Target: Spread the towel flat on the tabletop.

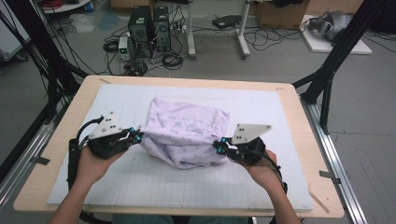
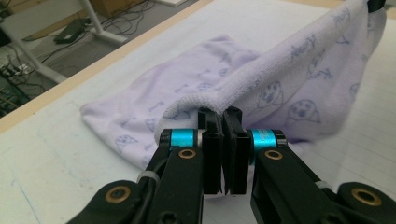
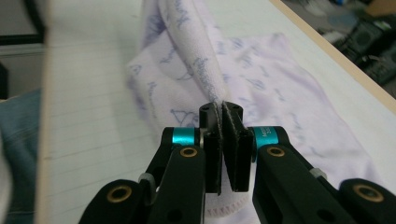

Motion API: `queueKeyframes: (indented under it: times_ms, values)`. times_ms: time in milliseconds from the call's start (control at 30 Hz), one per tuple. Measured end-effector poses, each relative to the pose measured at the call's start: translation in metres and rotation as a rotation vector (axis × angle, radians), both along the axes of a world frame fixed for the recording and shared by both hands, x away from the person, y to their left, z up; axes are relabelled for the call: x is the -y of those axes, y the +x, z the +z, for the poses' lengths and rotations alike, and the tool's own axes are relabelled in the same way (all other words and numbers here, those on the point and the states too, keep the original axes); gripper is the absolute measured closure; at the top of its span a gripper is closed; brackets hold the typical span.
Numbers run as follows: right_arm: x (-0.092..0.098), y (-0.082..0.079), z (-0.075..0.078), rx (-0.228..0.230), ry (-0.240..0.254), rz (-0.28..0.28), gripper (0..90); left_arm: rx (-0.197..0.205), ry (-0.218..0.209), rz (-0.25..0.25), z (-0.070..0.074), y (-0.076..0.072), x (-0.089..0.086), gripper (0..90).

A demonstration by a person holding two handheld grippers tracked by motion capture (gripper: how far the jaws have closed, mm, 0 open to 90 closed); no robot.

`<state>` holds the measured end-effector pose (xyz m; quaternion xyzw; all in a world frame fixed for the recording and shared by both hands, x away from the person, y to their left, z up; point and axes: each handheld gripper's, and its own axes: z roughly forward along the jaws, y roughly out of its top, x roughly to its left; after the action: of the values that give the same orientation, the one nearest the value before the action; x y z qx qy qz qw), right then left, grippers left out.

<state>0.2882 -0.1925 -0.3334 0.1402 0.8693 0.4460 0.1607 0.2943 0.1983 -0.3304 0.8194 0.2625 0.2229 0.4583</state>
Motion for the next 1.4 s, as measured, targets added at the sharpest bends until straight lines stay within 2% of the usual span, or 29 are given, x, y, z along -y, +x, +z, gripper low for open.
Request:
queueKeyframes:
  times_ms: [33, 100, 133, 167, 200, 233, 300, 367, 467, 533, 600, 633, 700, 800, 833, 900, 967, 1033, 1100, 1133, 1200, 1267, 1300, 1400]
  values:
    - [0.001, 0.009, -0.002, -0.016, 0.002, -0.020, 87.0, -0.006, 0.024, 0.015, -0.004, 0.010, 0.004, 86.8]
    - [0.003, 0.031, -0.009, -0.055, -0.001, -0.075, 86.9, -0.055, 0.032, 0.028, -0.017, 0.035, 0.012, 86.9]
    - [0.004, 0.042, -0.014, -0.071, -0.014, -0.097, 86.9, -0.073, 0.054, 0.040, -0.026, 0.047, 0.016, 86.8]
    - [0.004, 0.053, -0.021, -0.089, -0.032, -0.118, 86.9, -0.110, 0.054, 0.041, -0.035, 0.059, 0.018, 86.8]
    - [0.004, 0.064, -0.029, -0.118, -0.052, -0.139, 86.9, -0.139, 0.053, 0.053, -0.045, 0.070, 0.021, 86.7]
    - [0.003, 0.074, -0.037, -0.150, -0.065, -0.151, 86.9, -0.156, 0.073, 0.060, -0.055, 0.079, 0.024, 86.7]
    - [0.001, 0.090, -0.055, -0.206, -0.093, -0.174, 86.8, -0.194, 0.084, 0.074, -0.071, 0.092, 0.028, 86.6]
    - [-0.001, 0.102, -0.070, -0.240, -0.116, -0.181, 86.6, -0.223, 0.106, 0.086, -0.083, 0.100, 0.033, 86.3]
    - [-0.001, 0.112, -0.087, -0.296, -0.095, -0.194, 85.7, -0.242, 0.080, 0.091, -0.088, 0.106, 0.032, 84.8]
    - [0.001, 0.112, -0.090, -0.302, -0.068, -0.195, 82.7, -0.230, 0.084, 0.101, -0.084, 0.104, 0.029, 79.3]
    - [0.003, 0.109, -0.087, -0.284, -0.055, -0.195, 75.0, -0.218, 0.078, 0.112, -0.076, 0.098, 0.023, 68.3]
    - [0.004, 0.106, -0.084, -0.278, -0.048, -0.198, 73.7, -0.202, 0.072, 0.120, -0.071, 0.095, 0.020, 66.1]
    - [0.008, 0.099, -0.075, -0.250, -0.028, -0.200, 72.4, -0.176, 0.034, 0.124, -0.062, 0.085, 0.012, 63.5]
    - [0.012, 0.084, -0.060, -0.200, 0.013, -0.186, 70.8, -0.149, -0.001, 0.126, -0.052, 0.069, 0.002, 61.3]
    - [0.012, 0.079, -0.056, -0.180, 0.019, -0.180, 70.1, -0.141, -0.011, 0.119, -0.050, 0.064, -0.001, 60.7]
    - [0.010, 0.068, -0.051, -0.171, 0.022, -0.154, 70.1, -0.135, -0.007, 0.110, -0.049, 0.053, -0.003, 60.4]
    - [0.007, 0.058, -0.049, -0.151, 0.012, -0.130, 70.1, -0.135, -0.010, 0.087, -0.054, 0.042, -0.002, 60.1]
    - [0.004, 0.048, -0.051, -0.146, 0.015, -0.110, 70.4, -0.148, 0.010, 0.063, -0.060, 0.033, 0.001, 59.5]
    - [-0.003, 0.039, -0.055, -0.162, -0.009, -0.087, 70.3, -0.167, 0.008, 0.040, -0.069, 0.025, 0.007, 59.5]
    - [-0.005, 0.037, -0.056, -0.150, -0.011, -0.075, 70.3, -0.166, 0.005, 0.042, -0.074, 0.022, 0.011, 59.6]
    - [-0.011, 0.032, -0.061, -0.168, 0.005, -0.040, 69.1, -0.194, 0.015, 0.015, -0.084, 0.020, 0.020, 59.4]
    - [-0.018, 0.031, -0.067, -0.182, -0.025, -0.025, 67.8, -0.216, 0.023, -0.007, -0.092, 0.019, 0.029, 56.7]
    - [-0.021, 0.031, -0.070, -0.191, -0.033, -0.020, 66.8, -0.218, 0.044, -0.016, -0.095, 0.020, 0.034, 55.9]
    - [-0.030, 0.035, -0.080, -0.213, -0.065, -0.019, 64.7, -0.226, 0.069, -0.021, -0.103, 0.022, 0.046, 52.4]
